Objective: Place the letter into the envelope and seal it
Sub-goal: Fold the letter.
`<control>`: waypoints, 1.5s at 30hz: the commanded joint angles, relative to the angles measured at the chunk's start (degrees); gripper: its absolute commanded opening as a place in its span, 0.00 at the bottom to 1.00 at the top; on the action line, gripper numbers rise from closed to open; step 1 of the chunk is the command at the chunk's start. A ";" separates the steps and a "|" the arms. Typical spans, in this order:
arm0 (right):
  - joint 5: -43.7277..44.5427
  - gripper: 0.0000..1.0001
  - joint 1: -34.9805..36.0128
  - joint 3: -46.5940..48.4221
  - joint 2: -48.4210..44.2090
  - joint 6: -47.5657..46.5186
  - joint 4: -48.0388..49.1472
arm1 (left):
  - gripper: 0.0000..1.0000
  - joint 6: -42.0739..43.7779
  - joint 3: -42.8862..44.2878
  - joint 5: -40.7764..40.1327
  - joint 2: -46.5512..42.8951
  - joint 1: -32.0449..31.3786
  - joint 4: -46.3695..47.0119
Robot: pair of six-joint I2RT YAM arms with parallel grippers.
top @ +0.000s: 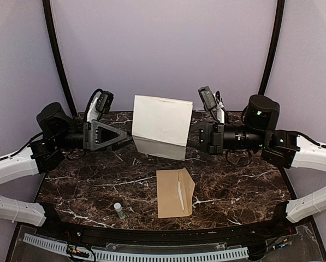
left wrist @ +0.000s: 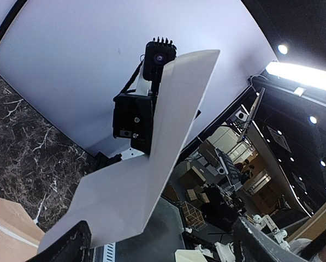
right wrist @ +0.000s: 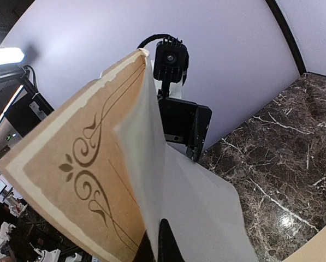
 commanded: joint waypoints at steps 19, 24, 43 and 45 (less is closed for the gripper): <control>2.06 0.00 -0.35 -0.62 1.79 4.39 3.89 | 0.71 4.25 0.67 -0.41 0.45 -0.24 -5.69; 2.42 0.00 -0.41 -0.60 1.87 5.06 3.39 | 0.61 5.44 0.66 -1.11 0.36 -0.16 -7.73; 2.30 0.00 -0.35 1.22 5.61 6.68 -1.09 | 0.21 7.27 0.13 -1.27 2.06 -0.22 -9.73; 2.72 0.00 -0.35 1.06 5.39 6.92 -0.89 | 0.17 7.31 -0.10 -1.25 2.03 -0.22 -9.58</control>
